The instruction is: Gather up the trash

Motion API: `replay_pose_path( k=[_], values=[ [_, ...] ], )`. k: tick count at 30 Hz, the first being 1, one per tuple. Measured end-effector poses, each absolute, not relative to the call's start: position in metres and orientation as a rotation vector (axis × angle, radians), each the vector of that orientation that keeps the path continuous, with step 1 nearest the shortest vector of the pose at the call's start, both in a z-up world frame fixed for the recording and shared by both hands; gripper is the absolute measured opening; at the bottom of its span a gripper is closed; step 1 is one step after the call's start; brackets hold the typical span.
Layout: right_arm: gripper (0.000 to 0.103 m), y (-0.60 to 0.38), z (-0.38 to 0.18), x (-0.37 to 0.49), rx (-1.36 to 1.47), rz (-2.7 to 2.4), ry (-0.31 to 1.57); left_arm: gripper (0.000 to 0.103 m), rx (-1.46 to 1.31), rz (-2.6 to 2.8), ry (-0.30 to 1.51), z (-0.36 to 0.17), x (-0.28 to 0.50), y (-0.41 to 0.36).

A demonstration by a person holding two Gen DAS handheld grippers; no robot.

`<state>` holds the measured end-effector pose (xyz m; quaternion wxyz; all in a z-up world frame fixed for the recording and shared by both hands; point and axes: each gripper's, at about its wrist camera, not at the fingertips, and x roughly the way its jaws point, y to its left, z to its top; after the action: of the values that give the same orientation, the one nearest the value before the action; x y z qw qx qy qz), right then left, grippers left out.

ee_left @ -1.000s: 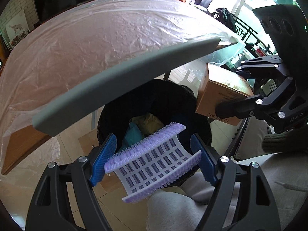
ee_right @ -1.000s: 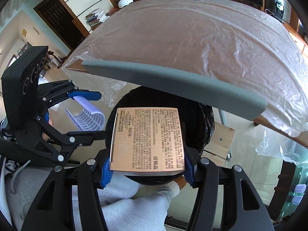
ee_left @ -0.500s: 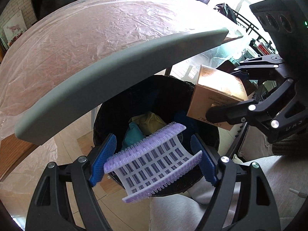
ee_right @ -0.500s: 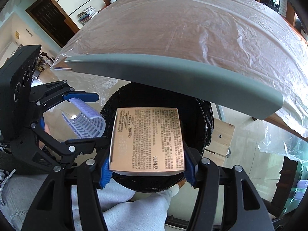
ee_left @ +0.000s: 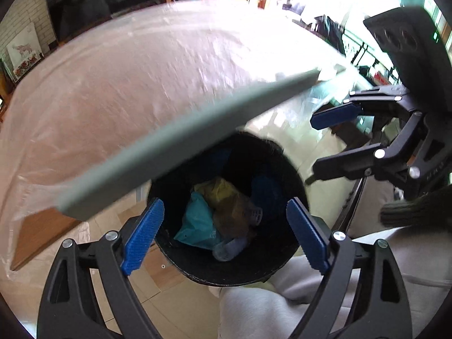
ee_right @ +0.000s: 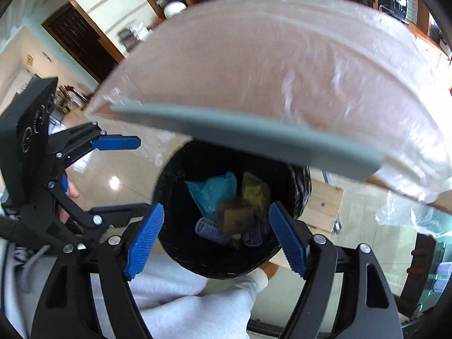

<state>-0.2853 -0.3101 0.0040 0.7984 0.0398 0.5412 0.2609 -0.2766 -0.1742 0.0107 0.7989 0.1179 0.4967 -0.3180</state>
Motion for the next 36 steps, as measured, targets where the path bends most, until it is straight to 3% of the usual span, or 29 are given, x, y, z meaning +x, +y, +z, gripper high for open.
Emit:
replay_pose_path(
  k=[3,5,7,10,20,36],
  values=[
    [0.084,-0.327,0.035,-0.281,0.097,0.536,1.074,0.09,0.218,-0.645,0.995,0.045,-0.269,-0.161],
    [0.087,-0.342,0.056,-0.269,0.114,0.494,1.006,0.098,0.184,-0.596,0.922,0.069,-0.258,-0.148],
    [0.096,-0.358,0.071,-0.253,0.126,0.419,0.938,0.1,0.142,-0.519,0.857,0.086,-0.241,-0.132],
    [0.096,-0.381,0.078,-0.22,0.117,0.299,0.88,0.101,0.06,-0.444,0.833,0.095,-0.208,-0.109],
    [0.097,-0.436,0.038,-0.088,0.074,0.05,0.865,0.101,-0.065,-0.213,0.873,0.056,-0.08,-0.058],
    [0.097,-0.474,-0.001,-0.03,0.062,-0.084,0.935,0.1,-0.071,-0.082,0.973,0.009,-0.004,-0.016]
  ],
)
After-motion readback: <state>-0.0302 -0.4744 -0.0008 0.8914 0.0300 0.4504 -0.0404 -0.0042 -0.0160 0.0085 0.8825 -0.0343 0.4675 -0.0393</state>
